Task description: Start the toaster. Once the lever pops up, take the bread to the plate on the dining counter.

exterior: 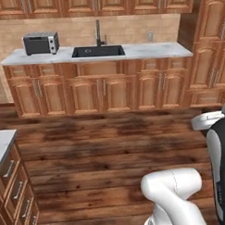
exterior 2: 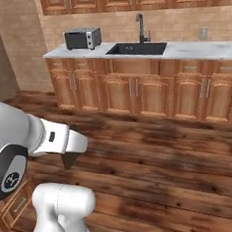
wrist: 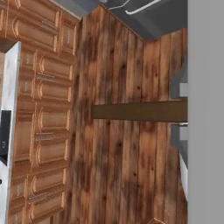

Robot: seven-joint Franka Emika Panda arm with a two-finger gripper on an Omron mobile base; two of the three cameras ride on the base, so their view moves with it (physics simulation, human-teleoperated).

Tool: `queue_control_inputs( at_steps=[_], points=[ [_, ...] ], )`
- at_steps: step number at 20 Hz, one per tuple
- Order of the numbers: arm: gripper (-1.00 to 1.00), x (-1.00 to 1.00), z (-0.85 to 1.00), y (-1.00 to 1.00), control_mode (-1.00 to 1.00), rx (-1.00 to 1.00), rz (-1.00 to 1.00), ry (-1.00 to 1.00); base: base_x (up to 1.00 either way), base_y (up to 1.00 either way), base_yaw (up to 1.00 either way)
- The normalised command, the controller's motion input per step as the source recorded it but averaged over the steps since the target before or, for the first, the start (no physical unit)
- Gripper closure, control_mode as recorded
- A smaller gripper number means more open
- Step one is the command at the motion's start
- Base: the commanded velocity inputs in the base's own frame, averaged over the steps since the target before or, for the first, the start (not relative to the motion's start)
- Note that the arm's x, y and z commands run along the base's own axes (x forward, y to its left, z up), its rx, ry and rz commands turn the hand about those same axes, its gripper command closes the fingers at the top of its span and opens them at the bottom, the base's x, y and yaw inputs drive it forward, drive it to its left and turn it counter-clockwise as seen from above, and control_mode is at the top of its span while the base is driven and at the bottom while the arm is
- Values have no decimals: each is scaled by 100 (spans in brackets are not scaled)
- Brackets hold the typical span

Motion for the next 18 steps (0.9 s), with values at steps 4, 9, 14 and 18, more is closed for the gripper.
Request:
queue_control_inputs(
  at_steps=[4,9,14,18],
  points=[
    [100,0,0,0,100,0,0,0,60,-1,14],
    [100,0,0,0,100,0,0,0,97,-5,23],
    [100,0,0,0,100,0,0,0,70,0,82],
    [100,0,0,0,100,0,0,0,47,0,87]
  ],
)
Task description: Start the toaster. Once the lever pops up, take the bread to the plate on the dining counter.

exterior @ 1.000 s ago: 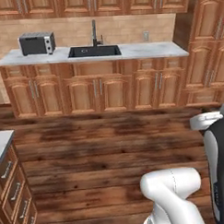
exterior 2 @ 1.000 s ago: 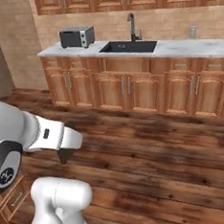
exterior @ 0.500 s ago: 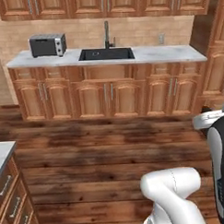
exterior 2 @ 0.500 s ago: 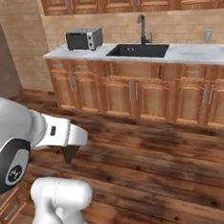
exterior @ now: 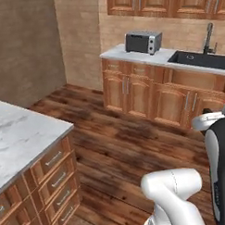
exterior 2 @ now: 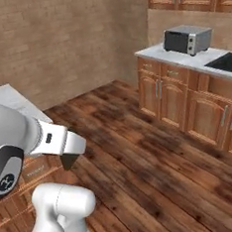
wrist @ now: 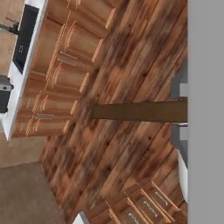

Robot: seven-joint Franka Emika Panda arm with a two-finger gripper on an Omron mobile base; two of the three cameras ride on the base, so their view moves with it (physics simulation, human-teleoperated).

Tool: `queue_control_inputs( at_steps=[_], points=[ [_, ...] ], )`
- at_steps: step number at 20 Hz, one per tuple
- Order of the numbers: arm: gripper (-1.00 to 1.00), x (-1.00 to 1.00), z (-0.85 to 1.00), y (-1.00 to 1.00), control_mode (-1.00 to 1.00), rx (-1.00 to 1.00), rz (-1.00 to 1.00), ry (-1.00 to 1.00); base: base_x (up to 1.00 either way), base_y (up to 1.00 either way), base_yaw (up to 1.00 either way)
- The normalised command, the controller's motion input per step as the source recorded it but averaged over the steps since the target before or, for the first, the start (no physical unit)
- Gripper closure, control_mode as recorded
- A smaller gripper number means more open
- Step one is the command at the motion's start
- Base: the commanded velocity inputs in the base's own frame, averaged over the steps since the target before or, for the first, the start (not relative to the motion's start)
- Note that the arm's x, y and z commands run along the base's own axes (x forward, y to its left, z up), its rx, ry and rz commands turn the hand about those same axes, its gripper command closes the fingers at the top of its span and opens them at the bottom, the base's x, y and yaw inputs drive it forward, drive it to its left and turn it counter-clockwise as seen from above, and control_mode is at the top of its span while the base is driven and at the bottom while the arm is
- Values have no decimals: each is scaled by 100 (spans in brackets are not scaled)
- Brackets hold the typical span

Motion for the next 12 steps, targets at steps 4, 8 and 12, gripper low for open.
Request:
queue_control_inputs(
  at_steps=[4,8,12],
  points=[
    [100,0,0,0,100,0,0,0,43,0,88],
    [100,0,0,0,100,0,0,0,38,0,85],
    [100,0,0,0,100,0,0,0,32,-41,68]
  ],
)
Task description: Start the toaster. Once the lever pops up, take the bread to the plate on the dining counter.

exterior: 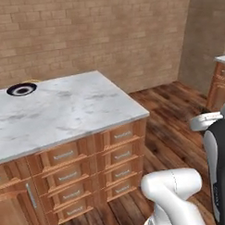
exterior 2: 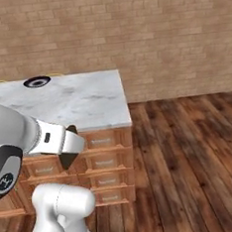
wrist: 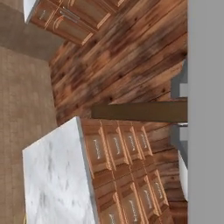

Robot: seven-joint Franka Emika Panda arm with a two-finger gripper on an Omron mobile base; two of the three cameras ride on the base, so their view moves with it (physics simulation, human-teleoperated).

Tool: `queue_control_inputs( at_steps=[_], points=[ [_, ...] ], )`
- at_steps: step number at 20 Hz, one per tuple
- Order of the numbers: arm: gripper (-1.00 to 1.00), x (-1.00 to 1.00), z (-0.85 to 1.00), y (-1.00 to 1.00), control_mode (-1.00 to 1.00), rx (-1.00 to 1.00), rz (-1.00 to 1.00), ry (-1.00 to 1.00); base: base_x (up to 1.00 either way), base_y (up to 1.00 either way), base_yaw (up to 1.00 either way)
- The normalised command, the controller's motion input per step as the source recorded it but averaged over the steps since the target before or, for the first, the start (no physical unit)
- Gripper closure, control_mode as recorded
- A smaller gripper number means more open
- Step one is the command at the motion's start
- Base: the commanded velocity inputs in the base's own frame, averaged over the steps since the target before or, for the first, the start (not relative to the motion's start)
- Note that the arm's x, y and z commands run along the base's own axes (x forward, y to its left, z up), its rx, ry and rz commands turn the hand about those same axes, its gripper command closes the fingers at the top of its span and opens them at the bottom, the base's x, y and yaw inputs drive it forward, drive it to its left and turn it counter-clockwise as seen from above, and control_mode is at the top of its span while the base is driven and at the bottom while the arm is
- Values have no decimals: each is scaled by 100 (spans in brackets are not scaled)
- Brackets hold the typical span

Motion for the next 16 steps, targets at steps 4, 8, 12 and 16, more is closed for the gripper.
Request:
queue_control_inputs(
  at_steps=[4,8,12,16],
  points=[
    [100,0,0,0,100,0,0,0,36,-100,28],
    [100,0,0,0,100,0,0,0,40,-100,14],
    [100,0,0,0,100,0,0,0,48,-100,8],
    [100,0,0,0,100,0,0,0,80,-100,5]
  ],
)
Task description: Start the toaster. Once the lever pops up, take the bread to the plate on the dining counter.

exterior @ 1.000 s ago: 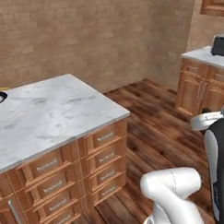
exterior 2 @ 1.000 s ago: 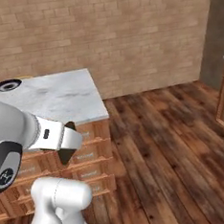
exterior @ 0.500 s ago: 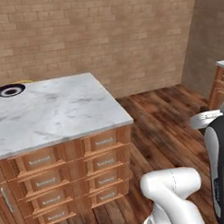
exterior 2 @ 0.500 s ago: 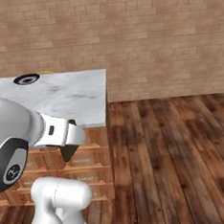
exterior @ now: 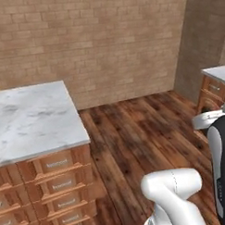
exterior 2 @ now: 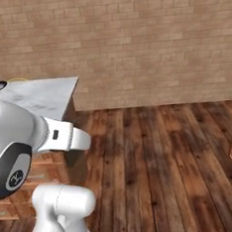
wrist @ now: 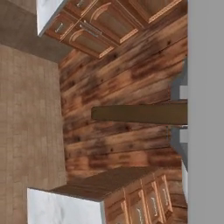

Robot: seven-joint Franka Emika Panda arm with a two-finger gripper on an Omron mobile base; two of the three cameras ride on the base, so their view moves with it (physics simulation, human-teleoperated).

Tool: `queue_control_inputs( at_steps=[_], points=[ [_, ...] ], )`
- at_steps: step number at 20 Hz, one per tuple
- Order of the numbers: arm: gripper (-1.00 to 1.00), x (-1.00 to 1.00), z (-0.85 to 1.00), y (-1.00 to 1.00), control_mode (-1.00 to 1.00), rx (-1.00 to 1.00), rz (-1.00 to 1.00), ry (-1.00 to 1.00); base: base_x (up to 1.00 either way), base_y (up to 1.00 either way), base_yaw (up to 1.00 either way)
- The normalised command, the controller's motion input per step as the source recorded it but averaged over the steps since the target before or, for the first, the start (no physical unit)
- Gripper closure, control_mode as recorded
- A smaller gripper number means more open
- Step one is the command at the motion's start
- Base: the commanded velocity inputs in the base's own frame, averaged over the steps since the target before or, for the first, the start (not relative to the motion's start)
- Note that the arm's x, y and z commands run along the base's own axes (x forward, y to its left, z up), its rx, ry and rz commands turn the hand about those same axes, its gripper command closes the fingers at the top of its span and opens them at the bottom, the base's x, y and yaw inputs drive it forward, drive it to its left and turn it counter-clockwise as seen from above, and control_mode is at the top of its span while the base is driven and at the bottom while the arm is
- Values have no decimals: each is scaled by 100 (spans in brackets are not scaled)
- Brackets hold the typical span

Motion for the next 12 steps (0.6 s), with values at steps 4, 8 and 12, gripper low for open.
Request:
queue_control_inputs(
  at_steps=[4,8,12],
  points=[
    [100,0,0,0,100,0,0,0,89,-95,9],
    [100,0,0,0,100,0,0,0,97,-77,17],
    [100,0,0,0,100,0,0,0,100,-67,22]
  ],
)
